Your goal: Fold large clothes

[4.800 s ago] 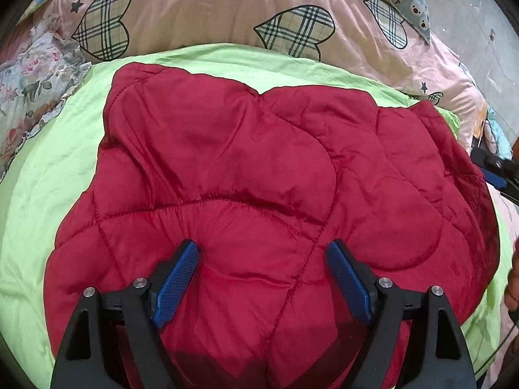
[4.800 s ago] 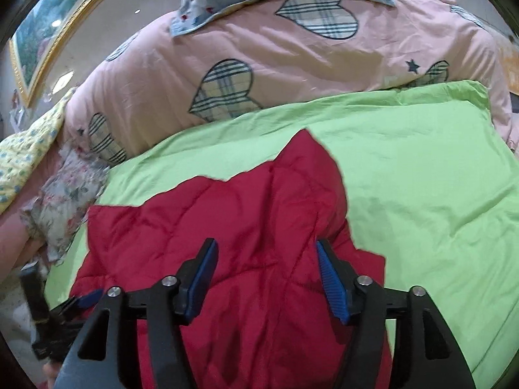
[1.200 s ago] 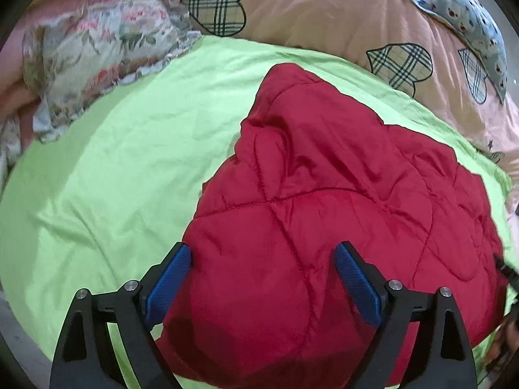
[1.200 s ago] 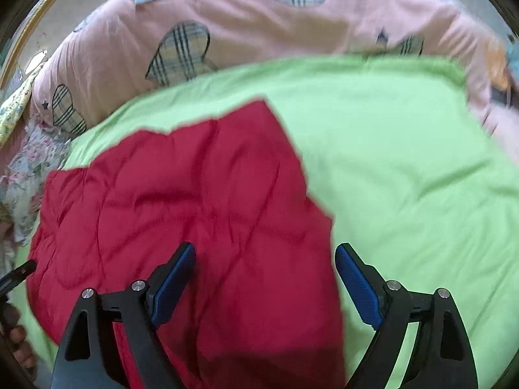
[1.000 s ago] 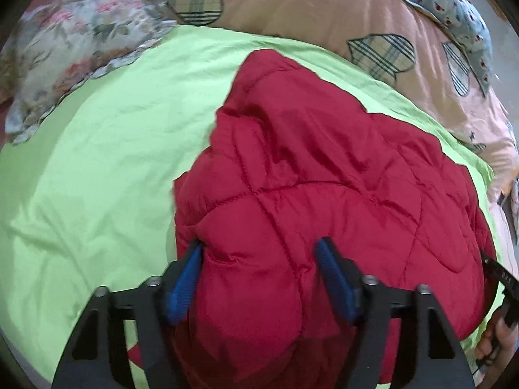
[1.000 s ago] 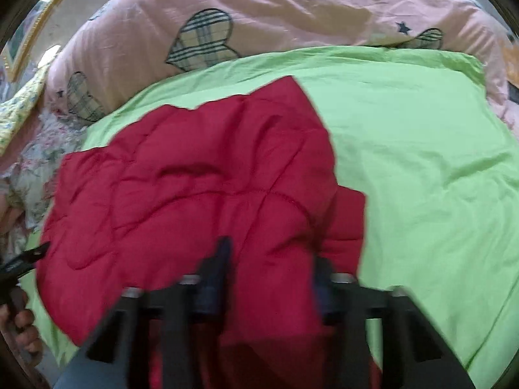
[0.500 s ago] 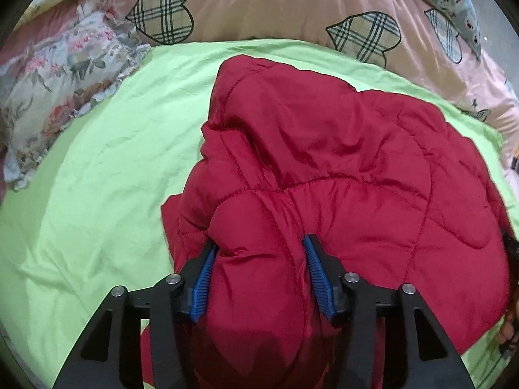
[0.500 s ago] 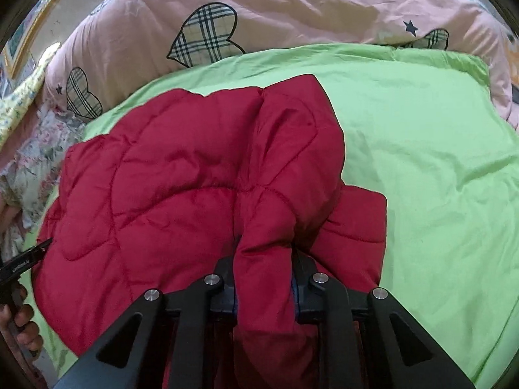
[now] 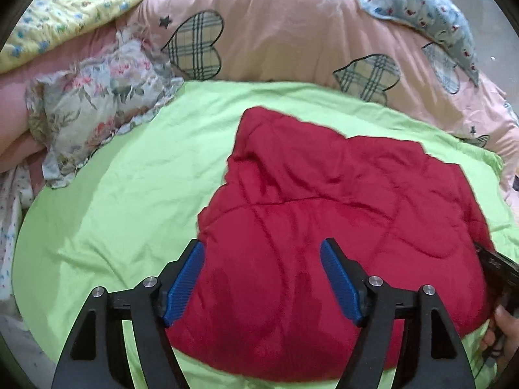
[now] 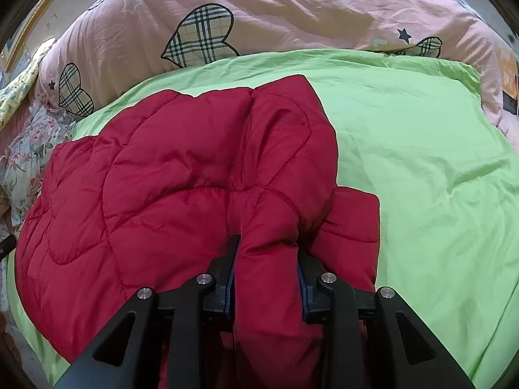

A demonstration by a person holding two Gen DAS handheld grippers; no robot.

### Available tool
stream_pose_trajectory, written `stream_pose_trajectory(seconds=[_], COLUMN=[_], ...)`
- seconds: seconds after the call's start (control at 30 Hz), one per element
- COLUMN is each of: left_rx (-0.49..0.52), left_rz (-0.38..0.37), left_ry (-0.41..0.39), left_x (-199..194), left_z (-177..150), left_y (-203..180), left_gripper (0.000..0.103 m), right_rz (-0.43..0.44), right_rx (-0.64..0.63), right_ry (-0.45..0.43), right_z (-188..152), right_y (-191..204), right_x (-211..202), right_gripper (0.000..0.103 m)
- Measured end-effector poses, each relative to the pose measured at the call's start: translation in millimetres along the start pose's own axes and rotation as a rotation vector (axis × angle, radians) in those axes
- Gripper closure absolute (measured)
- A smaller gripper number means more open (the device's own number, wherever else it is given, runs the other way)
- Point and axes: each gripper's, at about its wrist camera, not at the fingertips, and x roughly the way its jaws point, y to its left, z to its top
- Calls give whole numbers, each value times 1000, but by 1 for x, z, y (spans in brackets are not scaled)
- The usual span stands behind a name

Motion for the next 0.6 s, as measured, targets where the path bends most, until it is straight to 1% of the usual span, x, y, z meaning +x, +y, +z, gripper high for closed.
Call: stream_pose_trajectory(seconds=[0.07, 0.1, 0.17, 0.2, 0.23, 0.27, 0.3, 0.33, 0.43, 0.47, 0.53, 0.6], left_rx=[30, 53, 94, 113, 130, 135, 139, 137, 124, 123, 122, 125], left_rz=[-38, -50, -51, -50, -36, -19, -11, -10, -13, -12, -9, -4], left_ry=[1, 14, 46, 71, 104, 111, 112, 112, 116, 116, 117, 115], left_x=[-8, -7, 1, 7, 17, 22, 25, 26, 26, 26, 30, 31], left_z=[-8, -13, -22, -26, -33, -35, -37, -38, -36, -37, -34, -32], left_y=[-13, -21, -34, -40, -45, -47, -48, -47, -45, -45, -45, -47], left_gripper=[27, 27, 27, 27, 26, 25, 24, 23, 23, 23, 22, 22], right_rz=[-1, -3, -4, -6, -6, -7, -16, -26, -57, -47, 11, 85], right_rx=[2, 5, 11, 21, 25, 26, 18, 7, -31, -36, -43, -78], right_ry=[0, 2, 5, 4, -2, -12, -44, -72, -185, -219, -227, -179], right_z=[-1, -1, 0, 1, 1, 1, 0, -1, -5, -7, -11, -15], right_y=[0, 0, -2, -3, -5, -6, -6, -5, 1, 4, 11, 24], right_x=[-1, -2, -7, -14, -20, -27, -42, -53, -94, -107, -116, -110], right_gripper=[72, 71, 67, 61, 52, 46, 36, 31, 28, 27, 24, 24])
